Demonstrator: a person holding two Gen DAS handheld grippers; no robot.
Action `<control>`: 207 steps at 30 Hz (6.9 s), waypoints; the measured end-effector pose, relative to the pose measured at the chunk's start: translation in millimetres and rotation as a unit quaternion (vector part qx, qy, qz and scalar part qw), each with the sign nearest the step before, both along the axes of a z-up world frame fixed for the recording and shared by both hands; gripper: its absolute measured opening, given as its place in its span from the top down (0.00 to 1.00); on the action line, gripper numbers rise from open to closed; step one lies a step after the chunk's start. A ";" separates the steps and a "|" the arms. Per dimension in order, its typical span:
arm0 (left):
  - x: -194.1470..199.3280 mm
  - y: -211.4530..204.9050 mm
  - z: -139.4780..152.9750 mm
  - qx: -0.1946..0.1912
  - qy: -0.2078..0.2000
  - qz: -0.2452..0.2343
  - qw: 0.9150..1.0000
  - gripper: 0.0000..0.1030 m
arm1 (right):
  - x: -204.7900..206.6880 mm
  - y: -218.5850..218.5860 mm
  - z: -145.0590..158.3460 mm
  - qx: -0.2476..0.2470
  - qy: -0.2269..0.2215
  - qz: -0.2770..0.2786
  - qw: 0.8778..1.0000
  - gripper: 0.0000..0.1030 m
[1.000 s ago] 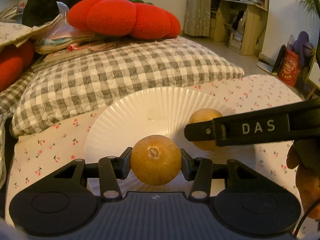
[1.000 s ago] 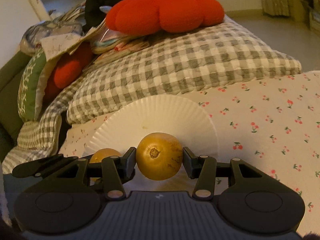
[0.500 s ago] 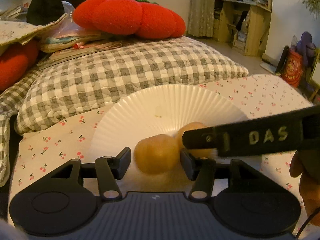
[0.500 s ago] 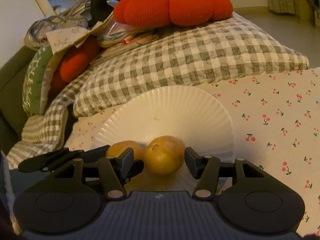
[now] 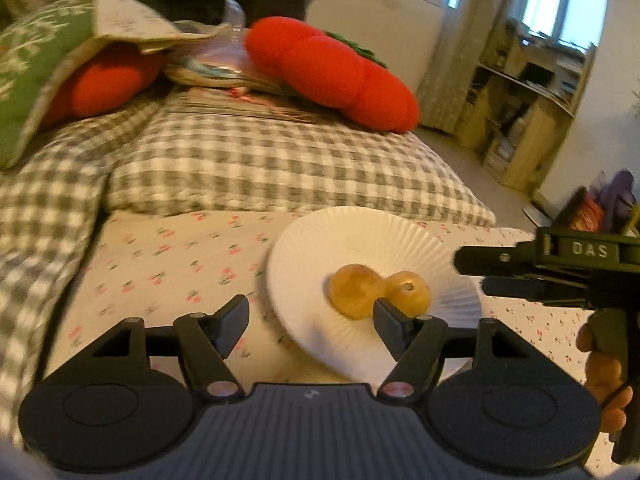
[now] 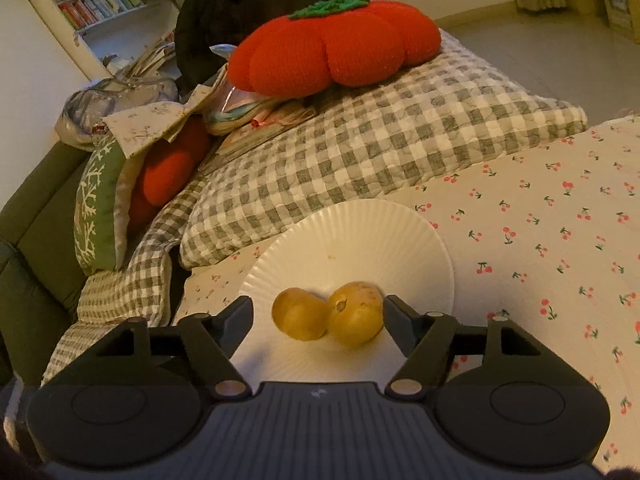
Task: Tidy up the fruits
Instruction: 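Lower both fruits onto the white plate and open both grippers, then return the right gripper to the fruits and grasp an orange mandarin, then grasp a red-orange tomato with the left gripper while the right holds the mandarin, then carry the tomato and mandarin to the white plate and release both, then move the left gripper back to the fruits and grasp an orange mandarin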
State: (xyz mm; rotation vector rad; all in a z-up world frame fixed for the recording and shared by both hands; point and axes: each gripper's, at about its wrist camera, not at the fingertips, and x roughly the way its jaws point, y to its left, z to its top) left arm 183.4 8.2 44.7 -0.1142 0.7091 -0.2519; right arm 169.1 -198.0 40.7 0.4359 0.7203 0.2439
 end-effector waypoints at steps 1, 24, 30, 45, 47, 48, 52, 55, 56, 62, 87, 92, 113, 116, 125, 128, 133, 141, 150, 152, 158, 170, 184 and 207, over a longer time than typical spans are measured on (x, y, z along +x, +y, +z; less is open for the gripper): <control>-5.8 2.9 0.5 -0.001 0.002 0.007 1.000 0.33 | -3.7 1.9 1.2 -0.005 0.000 0.002 1.000 0.31; -110.2 52.4 4.8 0.035 0.017 0.097 0.995 0.06 | -102.4 57.7 21.9 -0.064 -0.015 0.073 0.995 0.02; -127.5 59.0 -2.3 0.026 0.024 0.100 0.994 0.06 | -118.2 70.8 10.4 -0.072 0.005 0.099 0.992 0.01; -150.7 62.5 -16.7 0.016 0.053 0.111 0.992 0.06 | -135.3 120.8 -54.7 -0.170 0.060 0.151 0.972 0.26; -157.4 61.1 -17.6 0.024 0.050 0.108 0.993 0.07 | -136.0 123.1 -58.9 -0.179 0.059 0.154 0.970 0.32; -160.6 59.9 -17.1 0.029 0.047 0.104 0.993 0.07 | -136.5 123.9 -60.5 -0.183 0.058 0.155 0.969 0.35; -169.0 53.9 -17.6 0.049 0.036 0.085 0.995 0.09 | -134.0 123.8 -66.1 -0.179 0.061 0.156 0.970 0.56; -169.9 50.4 -25.4 0.053 0.051 0.064 0.995 0.12 | -133.1 126.1 -69.8 -0.192 0.062 0.156 0.967 0.66; -169.3 49.9 -28.4 0.046 0.060 0.055 0.996 0.13 | -133.5 126.3 -69.9 -0.194 0.059 0.157 0.967 0.66; -169.2 49.3 -43.4 0.025 0.105 0.030 0.994 0.28 | -134.1 123.6 -62.0 -0.191 0.043 0.157 0.968 0.68; -172.0 17.8 -62.5 0.100 0.102 -0.037 0.989 0.75 | -135.3 111.7 -46.3 -0.157 0.015 0.158 0.975 0.68; -172.3 20.4 -59.0 0.090 0.096 -0.025 0.991 0.75 | -135.5 110.3 -45.7 -0.149 0.012 0.155 0.976 0.68; -170.9 16.0 -45.7 0.118 0.057 0.034 0.991 0.75 | -138.1 111.0 -41.3 -0.146 -0.006 0.164 0.976 0.68; -169.8 14.3 -41.6 0.116 0.050 0.035 0.991 0.75 | -137.1 108.1 -38.4 -0.141 -0.011 0.160 0.977 0.68; -155.3 -0.4 -31.6 0.127 0.030 0.023 0.991 0.75 | -129.2 101.6 -30.6 -0.142 -0.027 0.147 0.979 0.68; -146.9 -6.1 -28.2 0.133 0.024 0.016 0.991 0.75 | -125.3 94.9 -24.7 -0.141 -0.035 0.139 0.979 0.68; -127.0 -15.9 -20.3 0.127 0.011 -0.002 0.992 0.75 | -108.5 65.7 -7.1 -0.127 -0.054 0.102 0.985 0.68; -74.1 -47.2 -16.6 0.126 -0.018 -0.036 0.991 0.75 | -70.0 19.6 -3.7 -0.119 -0.059 0.036 0.990 0.68; -17.3 -80.7 -25.1 0.133 -0.044 -0.082 0.987 0.75 | -37.9 16.2 -19.4 -0.141 -0.060 0.040 0.987 0.68; -6.7 -81.5 -27.5 0.122 -0.038 -0.089 0.988 0.75 | -31.7 14.1 -20.9 -0.142 -0.061 0.040 0.987 0.68; 11.6 -86.6 -38.0 0.126 -0.027 -0.104 0.986 0.74 | -16.4 10.9 -31.3 -0.129 -0.048 0.048 0.989 0.68; 25.1 -84.2 -52.1 0.136 -0.017 -0.111 0.984 0.69 | -10.2 15.6 -40.3 -0.126 -0.032 0.052 0.990 0.68; -3.4 -51.3 -29.8 0.090 -0.018 -0.071 0.993 0.48 | -19.7 31.4 -25.2 -0.143 -0.055 0.068 0.986 0.63; -56.9 1.4 -0.5 0.050 -0.017 0.030 0.998 0.37 | -55.6 68.5 -4.7 -0.208 -0.089 0.067 0.972 0.51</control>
